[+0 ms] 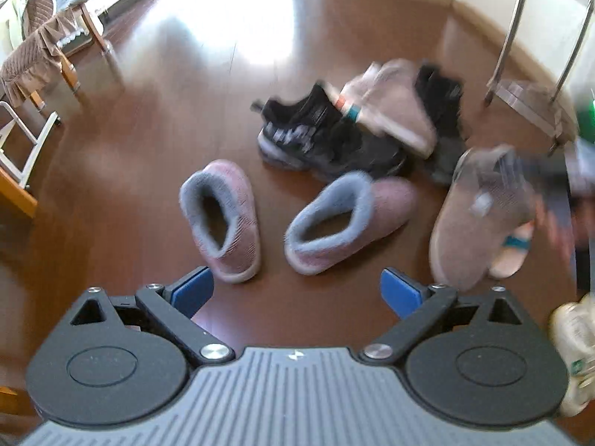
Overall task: Organize scattered shoes
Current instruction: 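Grasp the brown fuzzy slipper in the heap with the right gripper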
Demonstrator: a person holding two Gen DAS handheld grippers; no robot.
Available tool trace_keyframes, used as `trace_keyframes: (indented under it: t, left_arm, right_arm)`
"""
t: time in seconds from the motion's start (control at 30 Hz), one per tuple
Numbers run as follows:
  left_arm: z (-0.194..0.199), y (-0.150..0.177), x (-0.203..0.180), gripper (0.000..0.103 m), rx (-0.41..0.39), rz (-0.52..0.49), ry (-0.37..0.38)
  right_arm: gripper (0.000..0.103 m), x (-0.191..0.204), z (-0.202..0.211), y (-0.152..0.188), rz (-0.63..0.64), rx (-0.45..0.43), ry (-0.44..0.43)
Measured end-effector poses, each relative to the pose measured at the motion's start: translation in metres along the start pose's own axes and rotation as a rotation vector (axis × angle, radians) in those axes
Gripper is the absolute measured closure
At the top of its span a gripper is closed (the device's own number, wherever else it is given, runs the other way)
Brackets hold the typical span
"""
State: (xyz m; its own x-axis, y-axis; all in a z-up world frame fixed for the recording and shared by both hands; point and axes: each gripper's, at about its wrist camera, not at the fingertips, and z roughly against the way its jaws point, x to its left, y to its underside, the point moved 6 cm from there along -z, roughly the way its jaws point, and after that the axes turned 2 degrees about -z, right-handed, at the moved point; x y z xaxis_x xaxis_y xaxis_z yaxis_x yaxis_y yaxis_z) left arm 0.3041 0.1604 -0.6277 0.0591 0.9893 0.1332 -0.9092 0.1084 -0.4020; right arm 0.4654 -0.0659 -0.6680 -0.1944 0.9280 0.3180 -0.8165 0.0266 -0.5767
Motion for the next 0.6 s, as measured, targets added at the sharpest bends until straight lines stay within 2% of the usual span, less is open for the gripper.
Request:
trace_keyframes:
  t: [0.07,0.17,0.23,0.33,0.43,0.5,0.53,0.57,0.6]
  left_arm:
    - [-0.009,0.0,0.008,0.005,0.014,0.004,0.011]
    - [-0.026,0.002,0.037,0.005,0.048,0.081,0.059]
    - [-0.03,0.004,0.048,0.005,0.063,0.114,0.066]
    - [-0.041,0.007,0.073,0.005,0.093,0.181,0.071]
    - [-0.047,0.008,0.088,0.005,0.102,0.213,0.073]
    - [-0.049,0.008,0.093,0.005,0.1,0.203,0.06]
    - [-0.05,0.007,0.092,0.005,0.1,0.2,0.06]
    - [-0.051,0.007,0.092,0.005,0.099,0.198,0.06]
    - [-0.05,0.006,0.092,0.005,0.097,0.198,0.064]
  right_arm:
    - [0.001,0.004,-0.038,-0.043,-0.05,-0.03,0.006]
    - [0.001,0.0,-0.092,-0.092,-0.133,-0.034,0.045]
    - [0.001,-0.01,-0.124,-0.108,-0.19,-0.034,0.085]
    - [0.001,-0.024,-0.167,-0.117,-0.229,0.013,0.146]
    - [0.0,-0.036,-0.202,-0.102,-0.233,0.091,0.188]
    - [0.001,-0.039,-0.212,-0.093,-0.209,0.09,0.226]
    - [0.012,-0.037,-0.214,-0.091,-0.18,0.076,0.244]
    - [0.031,-0.031,-0.217,-0.086,-0.124,0.061,0.26]
    - [0.037,-0.028,-0.216,-0.085,-0.132,0.051,0.245]
